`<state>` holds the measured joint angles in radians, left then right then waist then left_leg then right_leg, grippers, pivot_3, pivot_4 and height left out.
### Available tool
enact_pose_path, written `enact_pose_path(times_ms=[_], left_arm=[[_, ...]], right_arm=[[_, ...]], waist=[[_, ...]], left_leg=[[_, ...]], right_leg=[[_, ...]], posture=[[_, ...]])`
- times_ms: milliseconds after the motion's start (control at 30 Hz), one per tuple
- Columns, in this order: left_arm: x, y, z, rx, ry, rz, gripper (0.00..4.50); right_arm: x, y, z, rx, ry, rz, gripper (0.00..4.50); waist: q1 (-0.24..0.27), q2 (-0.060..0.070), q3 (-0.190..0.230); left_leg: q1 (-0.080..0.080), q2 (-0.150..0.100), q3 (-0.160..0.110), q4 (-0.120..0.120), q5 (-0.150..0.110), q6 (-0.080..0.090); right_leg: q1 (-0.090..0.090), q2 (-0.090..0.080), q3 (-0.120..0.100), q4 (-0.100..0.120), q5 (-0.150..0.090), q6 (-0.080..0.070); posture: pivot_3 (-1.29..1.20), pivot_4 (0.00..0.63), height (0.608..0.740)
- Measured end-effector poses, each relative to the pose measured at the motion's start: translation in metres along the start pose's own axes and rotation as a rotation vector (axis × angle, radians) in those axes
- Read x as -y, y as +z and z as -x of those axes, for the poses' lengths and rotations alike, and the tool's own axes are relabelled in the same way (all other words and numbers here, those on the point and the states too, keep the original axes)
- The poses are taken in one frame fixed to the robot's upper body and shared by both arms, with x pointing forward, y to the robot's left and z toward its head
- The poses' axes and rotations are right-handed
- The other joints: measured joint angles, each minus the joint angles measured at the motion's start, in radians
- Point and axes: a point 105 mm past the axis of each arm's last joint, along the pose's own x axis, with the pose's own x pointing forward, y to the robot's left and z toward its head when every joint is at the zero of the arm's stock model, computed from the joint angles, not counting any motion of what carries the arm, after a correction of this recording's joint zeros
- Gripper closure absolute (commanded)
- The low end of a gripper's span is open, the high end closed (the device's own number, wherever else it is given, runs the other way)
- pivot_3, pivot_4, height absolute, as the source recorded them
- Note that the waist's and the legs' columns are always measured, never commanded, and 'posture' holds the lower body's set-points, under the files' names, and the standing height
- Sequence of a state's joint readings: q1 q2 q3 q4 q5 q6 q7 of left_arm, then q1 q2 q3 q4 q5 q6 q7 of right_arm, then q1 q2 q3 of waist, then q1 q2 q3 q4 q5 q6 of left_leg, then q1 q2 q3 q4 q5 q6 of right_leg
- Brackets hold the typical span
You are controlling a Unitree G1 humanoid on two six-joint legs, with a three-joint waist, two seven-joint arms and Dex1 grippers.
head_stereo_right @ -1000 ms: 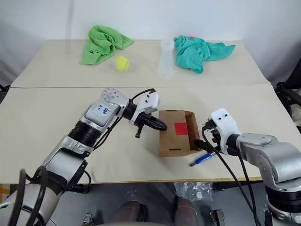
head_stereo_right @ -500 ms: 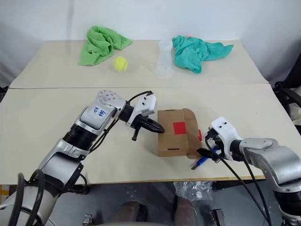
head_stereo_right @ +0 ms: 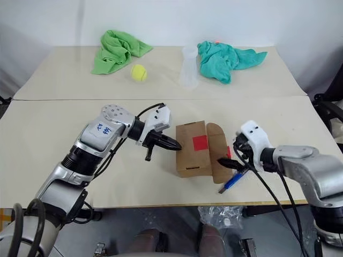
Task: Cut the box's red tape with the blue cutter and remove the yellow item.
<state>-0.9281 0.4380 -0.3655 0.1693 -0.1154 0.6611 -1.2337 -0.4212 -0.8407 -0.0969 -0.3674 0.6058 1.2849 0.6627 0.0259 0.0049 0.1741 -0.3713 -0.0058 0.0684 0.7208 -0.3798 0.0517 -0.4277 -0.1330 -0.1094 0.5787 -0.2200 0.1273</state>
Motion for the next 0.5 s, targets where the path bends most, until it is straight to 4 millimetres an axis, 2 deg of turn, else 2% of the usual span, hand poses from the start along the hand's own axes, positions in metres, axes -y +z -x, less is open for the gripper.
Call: enact_pose_path(times_ms=[300, 500], left_arm=[[0.000, 0.001, -0.003, 0.005, 0.002, -0.016, 4.50], [-0.002, 0.002, -0.009, 0.020, -0.005, -0.021, 4.50]], right_arm=[[0.005, -0.015, -0.010, -0.091, 0.064, -0.214, 0.03], [-0.001, -0.009, -0.015, -0.065, 0.187, -0.388, 0.03]], waist=[[-0.002, 0.000, 0.000], [-0.003, 0.000, 0.000]], left_leg=[[0.000, 0.000, 0.001, 0.000, 0.000, 0.000], [0.001, 0.000, 0.001, 0.000, 0.000, 0.000]], right_leg=[[0.000, 0.000, 0.000, 0.001, 0.000, 0.000], [0.000, 0.000, 0.000, 0.002, 0.000, 0.000]], posture=[[0.00, 0.150, 0.740], [0.00, 0.150, 0.740]])
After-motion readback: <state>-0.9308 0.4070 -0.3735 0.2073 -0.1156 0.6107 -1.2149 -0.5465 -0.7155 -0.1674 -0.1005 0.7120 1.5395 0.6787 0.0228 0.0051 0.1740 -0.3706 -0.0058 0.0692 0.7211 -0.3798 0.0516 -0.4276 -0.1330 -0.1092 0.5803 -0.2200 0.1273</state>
